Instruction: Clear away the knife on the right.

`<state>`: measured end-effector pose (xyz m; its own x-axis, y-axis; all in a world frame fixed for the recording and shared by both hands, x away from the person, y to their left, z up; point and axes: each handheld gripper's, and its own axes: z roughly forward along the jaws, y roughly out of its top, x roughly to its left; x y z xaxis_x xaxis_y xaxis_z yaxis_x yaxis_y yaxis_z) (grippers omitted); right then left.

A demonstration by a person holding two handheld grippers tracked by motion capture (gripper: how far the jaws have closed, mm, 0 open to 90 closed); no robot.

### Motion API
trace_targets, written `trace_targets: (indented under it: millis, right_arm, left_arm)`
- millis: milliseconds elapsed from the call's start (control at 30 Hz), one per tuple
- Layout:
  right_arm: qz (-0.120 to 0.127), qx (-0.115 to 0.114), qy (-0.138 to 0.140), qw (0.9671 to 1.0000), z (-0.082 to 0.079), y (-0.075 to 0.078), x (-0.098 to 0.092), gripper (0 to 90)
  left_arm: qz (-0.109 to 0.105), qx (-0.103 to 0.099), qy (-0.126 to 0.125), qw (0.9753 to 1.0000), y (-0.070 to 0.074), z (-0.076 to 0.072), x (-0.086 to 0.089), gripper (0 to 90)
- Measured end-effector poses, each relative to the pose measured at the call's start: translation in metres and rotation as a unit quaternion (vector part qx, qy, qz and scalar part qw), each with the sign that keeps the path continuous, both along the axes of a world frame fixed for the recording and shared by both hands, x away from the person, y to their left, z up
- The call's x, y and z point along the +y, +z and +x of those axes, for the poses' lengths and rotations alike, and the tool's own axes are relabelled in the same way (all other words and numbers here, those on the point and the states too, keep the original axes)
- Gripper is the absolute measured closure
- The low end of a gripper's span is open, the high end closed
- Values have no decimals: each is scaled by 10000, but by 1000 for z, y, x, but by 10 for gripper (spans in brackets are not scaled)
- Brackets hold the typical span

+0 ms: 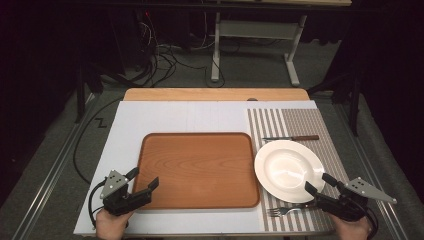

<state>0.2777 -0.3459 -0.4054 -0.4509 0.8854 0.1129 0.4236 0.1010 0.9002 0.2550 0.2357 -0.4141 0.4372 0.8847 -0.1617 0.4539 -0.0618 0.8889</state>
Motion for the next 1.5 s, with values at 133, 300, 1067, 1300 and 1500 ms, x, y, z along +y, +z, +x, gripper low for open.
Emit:
trace_targets:
  millis: [133,300,1067,1300,1500]
  right_arm:
    - [4,-50,10,10000,-2,1,0,250]
    - [-8,21,58,10000,1,0,1,248]
    - [110,141,66,9998,3,-1,0,204]
    - [18,435,-8,9991,6,3,4,225]
    - [50,833,115,9964,12,11,9,261]
  left_arm:
    - [35,6,-6,10000,0,0,-1,232]
    - [25,23,-13,10000,-1,1,0,232]
    - [18,-9,70,10000,0,0,1,229]
    - [3,-1,81,10000,0,0,3,228]
    - [-15,-13,92,10000,0,0,3,228]
